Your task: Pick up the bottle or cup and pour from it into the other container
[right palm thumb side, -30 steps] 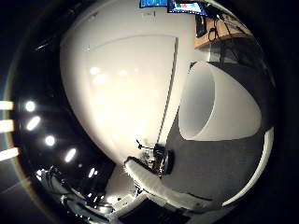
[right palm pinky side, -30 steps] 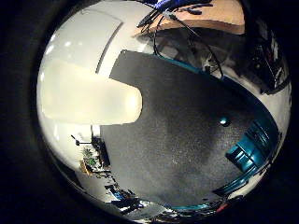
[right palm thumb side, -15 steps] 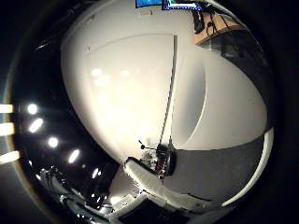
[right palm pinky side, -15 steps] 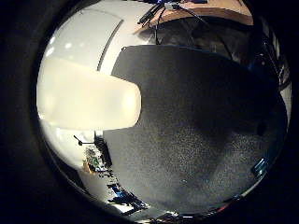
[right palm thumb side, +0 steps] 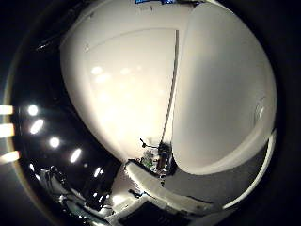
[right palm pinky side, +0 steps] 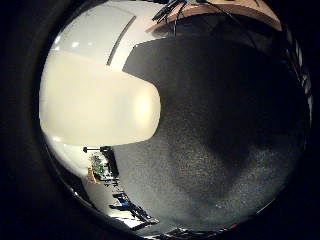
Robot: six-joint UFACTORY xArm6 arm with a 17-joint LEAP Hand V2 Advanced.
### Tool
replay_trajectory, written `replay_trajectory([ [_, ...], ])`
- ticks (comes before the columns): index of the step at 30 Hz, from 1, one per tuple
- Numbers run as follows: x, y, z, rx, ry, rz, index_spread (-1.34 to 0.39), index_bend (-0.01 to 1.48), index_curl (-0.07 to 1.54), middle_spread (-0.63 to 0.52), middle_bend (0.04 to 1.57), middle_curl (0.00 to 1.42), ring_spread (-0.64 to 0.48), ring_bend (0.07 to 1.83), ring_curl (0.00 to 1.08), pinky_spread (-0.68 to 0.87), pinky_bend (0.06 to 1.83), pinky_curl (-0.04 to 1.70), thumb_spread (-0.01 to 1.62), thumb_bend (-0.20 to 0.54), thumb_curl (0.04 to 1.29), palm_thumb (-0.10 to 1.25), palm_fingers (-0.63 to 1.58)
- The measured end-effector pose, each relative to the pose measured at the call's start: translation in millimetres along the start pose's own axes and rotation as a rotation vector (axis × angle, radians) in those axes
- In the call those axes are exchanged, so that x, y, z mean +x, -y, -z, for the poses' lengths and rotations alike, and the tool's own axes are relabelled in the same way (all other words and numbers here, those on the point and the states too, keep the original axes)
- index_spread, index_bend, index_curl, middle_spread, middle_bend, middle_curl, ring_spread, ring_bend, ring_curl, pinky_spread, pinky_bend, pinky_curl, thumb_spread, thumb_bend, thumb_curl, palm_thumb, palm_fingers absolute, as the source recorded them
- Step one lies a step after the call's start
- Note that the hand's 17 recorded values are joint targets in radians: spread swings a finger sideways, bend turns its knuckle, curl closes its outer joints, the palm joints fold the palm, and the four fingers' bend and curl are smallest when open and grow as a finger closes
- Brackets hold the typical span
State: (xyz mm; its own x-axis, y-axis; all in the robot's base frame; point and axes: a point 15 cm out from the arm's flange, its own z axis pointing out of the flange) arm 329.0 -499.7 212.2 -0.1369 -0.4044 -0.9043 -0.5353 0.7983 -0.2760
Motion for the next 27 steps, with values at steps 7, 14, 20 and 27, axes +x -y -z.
replay_trajectory([
  [7, 0, -1, -5, -0.008, 0.004, 0.0, -0.17, 0.15, 0.26, 0.13, 0.33, 0.33, 0.19, 0.54, 0.22, 0.51, 0.83, 0.2, 0.95, -0.03, 0.3, 0.33, 0.15],
  [14, -8, -3, -17, -0.035, 0.021, 0.007, -0.15, 0.16, 0.27, 0.11, 0.34, 0.33, 0.15, 0.58, 0.23, 0.48, 0.81, 0.18, 0.95, -0.03, 0.3, 0.34, 0.2],
  [20, -15, -6, -23, -0.057, 0.04, 0.012, -0.14, 0.19, 0.31, 0.09, 0.35, 0.32, 0.09, 0.6, 0.22, 0.41, 0.68, 0.14, 0.95, -0.029, 0.3, 0.36, 0.29],
  [27, -20, -8, -31, -0.076, 0.054, 0.015, -0.17, 0.18, 0.33, 0.05, 0.42, 0.34, 0.04, 0.69, 0.21, 0.3, 0.57, 0.1, 0.96, -0.025, 0.31, 0.41, 0.47],
])
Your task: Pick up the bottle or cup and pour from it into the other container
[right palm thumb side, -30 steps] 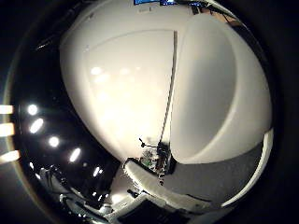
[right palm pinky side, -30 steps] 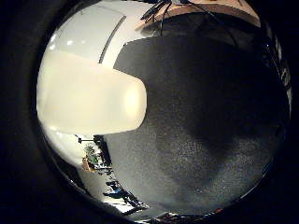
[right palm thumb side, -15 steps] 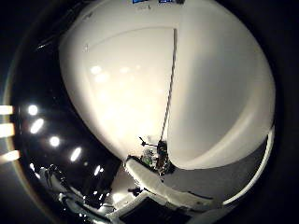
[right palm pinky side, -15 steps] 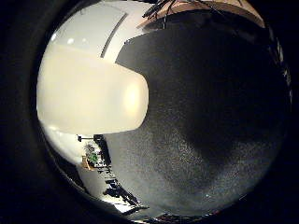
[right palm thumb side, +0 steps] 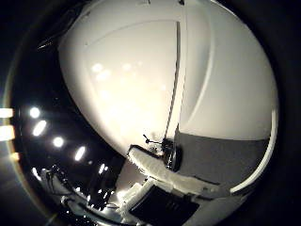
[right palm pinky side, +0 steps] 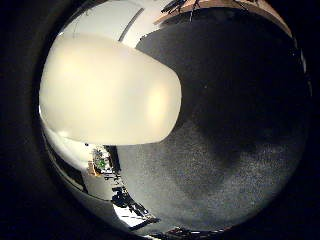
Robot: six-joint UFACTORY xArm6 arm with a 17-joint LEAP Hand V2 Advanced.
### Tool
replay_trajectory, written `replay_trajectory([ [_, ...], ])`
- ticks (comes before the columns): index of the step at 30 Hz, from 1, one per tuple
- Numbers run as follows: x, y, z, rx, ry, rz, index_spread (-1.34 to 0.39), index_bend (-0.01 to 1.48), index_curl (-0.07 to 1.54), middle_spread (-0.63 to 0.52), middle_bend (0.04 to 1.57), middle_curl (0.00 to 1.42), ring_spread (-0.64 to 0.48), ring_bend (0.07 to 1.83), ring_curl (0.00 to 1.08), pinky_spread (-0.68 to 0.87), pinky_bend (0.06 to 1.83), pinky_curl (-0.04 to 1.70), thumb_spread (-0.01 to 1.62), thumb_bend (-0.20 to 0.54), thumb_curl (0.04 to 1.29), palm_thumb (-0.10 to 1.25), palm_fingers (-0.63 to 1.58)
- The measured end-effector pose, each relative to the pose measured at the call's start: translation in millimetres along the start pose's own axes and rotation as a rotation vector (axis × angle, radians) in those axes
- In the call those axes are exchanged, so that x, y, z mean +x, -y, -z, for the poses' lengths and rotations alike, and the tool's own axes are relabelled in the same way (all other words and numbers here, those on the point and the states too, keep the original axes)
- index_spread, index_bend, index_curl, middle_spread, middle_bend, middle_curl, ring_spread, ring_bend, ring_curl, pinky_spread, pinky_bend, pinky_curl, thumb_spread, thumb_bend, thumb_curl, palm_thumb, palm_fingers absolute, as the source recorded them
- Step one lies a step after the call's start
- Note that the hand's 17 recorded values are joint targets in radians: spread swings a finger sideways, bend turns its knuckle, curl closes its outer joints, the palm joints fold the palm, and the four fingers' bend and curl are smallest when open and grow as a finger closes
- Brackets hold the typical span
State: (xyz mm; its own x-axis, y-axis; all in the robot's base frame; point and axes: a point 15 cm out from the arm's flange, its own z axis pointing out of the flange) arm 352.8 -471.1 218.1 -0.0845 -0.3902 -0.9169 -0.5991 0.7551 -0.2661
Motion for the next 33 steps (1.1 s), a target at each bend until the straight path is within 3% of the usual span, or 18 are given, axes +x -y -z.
replay_trajectory([
  [8, -10, -6, -14, -0.041, 0.036, -0.003, -0.26, 0.19, 0.35, -0.06, 0.6, 0.39, -0.08, 0.93, 0.25, 0.13, 0.58, 0.02, 0.99, -0.022, 0.32, 0.48, 0.8],
  [12, -14, -11, -21, -0.066, 0.059, -0.011, -0.32, 0.18, 0.36, -0.13, 0.67, 0.43, -0.15, 1.0, 0.29, -0.11, 0.82, 0.03, 1.01, -0.021, 0.34, 0.53, 1.07],
  [18, -15, -16, -28, -0.087, 0.079, -0.026, -0.39, 0.35, 0.5, -0.2, 0.86, 0.52, -0.2, 1.08, 0.39, -0.46, 1.04, 0.11, 1.02, -0.021, 0.38, 0.59, 1.25],
  [26, -17, -21, -32, -0.108, 0.103, -0.05, -0.39, 0.59, 0.69, -0.17, 1.09, 0.6, -0.2, 1.21, 0.48, -0.42, 1.21, 0.28, 0.99, -0.024, 0.44, 0.66, 1.25],
  [33, -20, -24, -33, -0.118, 0.116, -0.054, -0.37, 0.68, 0.78, -0.17, 1.18, 0.62, -0.2, 1.28, 0.52, -0.36, 1.27, 0.39, 0.98, -0.025, 0.47, 0.67, 1.2],
])
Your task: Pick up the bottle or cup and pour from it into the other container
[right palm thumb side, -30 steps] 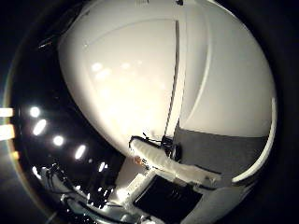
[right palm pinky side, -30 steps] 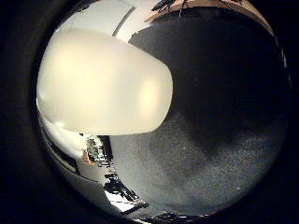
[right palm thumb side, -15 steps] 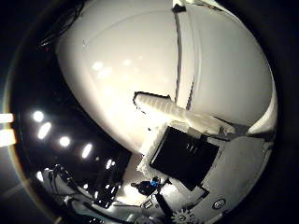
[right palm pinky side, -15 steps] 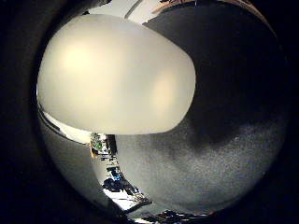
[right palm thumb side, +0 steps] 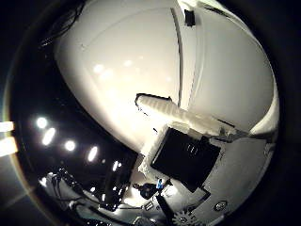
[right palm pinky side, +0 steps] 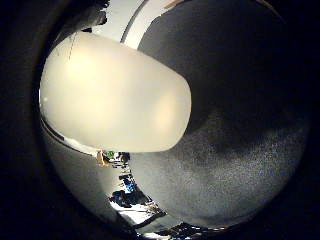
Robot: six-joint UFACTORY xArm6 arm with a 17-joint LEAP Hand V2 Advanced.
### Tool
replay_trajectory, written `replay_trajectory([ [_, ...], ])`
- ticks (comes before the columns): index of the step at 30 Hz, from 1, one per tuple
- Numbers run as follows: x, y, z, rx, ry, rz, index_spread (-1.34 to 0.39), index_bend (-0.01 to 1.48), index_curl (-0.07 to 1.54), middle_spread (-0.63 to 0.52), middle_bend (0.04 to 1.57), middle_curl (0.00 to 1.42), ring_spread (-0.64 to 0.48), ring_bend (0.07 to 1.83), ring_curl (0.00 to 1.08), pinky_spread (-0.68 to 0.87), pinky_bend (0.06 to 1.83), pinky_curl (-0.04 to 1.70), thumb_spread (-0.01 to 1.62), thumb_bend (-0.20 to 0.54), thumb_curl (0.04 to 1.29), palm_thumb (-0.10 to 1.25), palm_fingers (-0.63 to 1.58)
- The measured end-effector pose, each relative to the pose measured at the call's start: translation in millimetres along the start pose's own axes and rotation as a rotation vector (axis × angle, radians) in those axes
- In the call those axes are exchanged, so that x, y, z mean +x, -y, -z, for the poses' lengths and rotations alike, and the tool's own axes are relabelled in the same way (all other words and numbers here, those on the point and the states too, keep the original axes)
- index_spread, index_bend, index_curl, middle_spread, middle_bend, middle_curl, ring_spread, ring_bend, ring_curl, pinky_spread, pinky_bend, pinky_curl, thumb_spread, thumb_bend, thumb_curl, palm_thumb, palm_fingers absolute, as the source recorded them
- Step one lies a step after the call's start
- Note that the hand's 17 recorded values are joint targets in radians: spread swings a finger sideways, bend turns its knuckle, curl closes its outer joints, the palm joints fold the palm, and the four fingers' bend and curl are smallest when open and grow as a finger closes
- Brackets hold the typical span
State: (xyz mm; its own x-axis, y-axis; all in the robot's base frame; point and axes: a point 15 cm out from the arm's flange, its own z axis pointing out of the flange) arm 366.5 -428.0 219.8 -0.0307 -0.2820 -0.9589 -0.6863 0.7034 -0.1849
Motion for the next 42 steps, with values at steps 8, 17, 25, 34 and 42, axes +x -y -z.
replay_trajectory([
  [8, -29, 2, -3, -0.024, 0.0, 0.046, -0.37, 0.69, 0.83, -0.17, 1.19, 0.63, -0.2, 1.29, 0.54, -0.36, 1.26, 0.45, 0.97, -0.028, 0.49, 0.66, 1.18],
  [17, -133, -12, -42, -0.183, 0.043, 0.193, -0.38, 0.67, 0.86, -0.18, 1.2, 0.63, -0.21, 1.3, 0.55, -0.34, 1.25, 0.5, 0.97, -0.025, 0.5, 0.69, 1.16],
  [25, -223, -35, -104, -0.351, -0.012, 0.336, -0.39, 0.65, 0.88, -0.18, 1.19, 0.65, -0.21, 1.29, 0.55, -0.34, 1.25, 0.53, 0.96, -0.025, 0.5, 0.7, 1.15],
  [34, -295, -97, -195, -0.61, -0.181, 0.483, -0.41, 0.61, 0.91, -0.19, 1.17, 0.66, -0.21, 1.3, 0.56, -0.34, 1.24, 0.55, 0.95, -0.025, 0.52, 0.72, 1.14],
  [42, -340, -155, -268, -0.762, -0.41, 0.663, -0.43, 0.57, 0.93, -0.2, 1.15, 0.68, -0.22, 1.29, 0.57, -0.34, 1.24, 0.57, 0.91, -0.027, 0.54, 0.74, 1.13],
])
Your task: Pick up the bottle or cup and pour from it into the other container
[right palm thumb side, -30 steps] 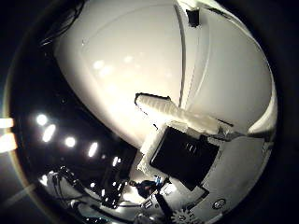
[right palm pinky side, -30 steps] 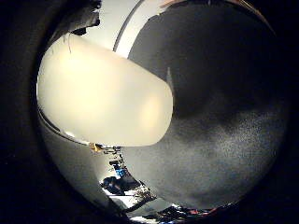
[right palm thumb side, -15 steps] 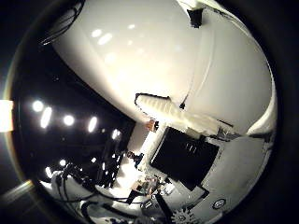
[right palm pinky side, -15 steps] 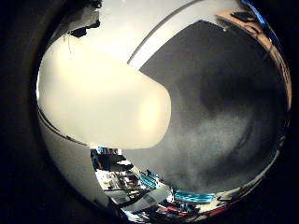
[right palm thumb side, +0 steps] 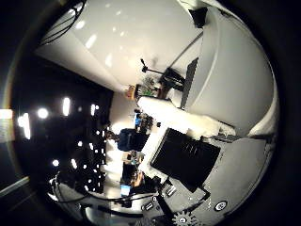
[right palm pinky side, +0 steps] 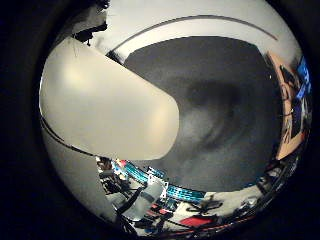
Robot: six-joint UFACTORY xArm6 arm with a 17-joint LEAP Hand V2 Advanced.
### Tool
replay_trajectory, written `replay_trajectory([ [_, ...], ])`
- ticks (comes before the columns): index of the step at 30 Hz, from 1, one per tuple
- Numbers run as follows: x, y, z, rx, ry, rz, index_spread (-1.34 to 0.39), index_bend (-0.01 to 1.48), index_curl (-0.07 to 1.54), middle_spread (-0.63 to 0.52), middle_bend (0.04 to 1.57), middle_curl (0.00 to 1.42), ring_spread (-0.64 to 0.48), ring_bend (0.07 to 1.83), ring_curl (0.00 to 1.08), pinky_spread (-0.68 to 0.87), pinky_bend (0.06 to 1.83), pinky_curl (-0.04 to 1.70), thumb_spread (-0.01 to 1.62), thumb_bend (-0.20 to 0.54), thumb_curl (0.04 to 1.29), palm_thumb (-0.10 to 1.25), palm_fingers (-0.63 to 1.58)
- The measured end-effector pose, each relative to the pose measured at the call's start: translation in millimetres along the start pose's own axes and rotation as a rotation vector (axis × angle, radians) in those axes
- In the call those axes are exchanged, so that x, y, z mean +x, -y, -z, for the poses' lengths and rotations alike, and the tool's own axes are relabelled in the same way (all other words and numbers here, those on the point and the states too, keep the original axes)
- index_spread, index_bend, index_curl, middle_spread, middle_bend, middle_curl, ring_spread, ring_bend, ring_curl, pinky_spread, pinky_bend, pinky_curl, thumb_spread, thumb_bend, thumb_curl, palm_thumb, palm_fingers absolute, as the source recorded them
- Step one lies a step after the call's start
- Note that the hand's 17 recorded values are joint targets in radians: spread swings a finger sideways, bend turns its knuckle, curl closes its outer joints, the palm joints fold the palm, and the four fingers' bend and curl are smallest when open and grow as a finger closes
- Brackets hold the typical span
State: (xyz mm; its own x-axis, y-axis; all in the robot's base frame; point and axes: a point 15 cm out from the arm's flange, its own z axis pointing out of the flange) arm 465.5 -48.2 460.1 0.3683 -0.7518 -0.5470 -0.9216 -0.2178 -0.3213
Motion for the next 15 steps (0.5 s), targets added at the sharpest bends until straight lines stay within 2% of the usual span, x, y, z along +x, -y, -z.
replay_trajectory([
  [6, -37, 32, -36, -0.07, -0.207, 0.099, -0.44, 0.54, 0.95, -0.2, 1.14, 0.69, -0.22, 1.29, 0.57, -0.35, 1.23, 0.57, 0.88, -0.028, 0.56, 0.74, 1.14],
  [15, -80, 56, -94, -0.21, -0.496, 0.272, -0.45, 0.53, 0.97, -0.2, 1.12, 0.7, -0.23, 1.28, 0.57, -0.36, 1.23, 0.58, 0.86, -0.03, 0.57, 0.74, 1.14],
])
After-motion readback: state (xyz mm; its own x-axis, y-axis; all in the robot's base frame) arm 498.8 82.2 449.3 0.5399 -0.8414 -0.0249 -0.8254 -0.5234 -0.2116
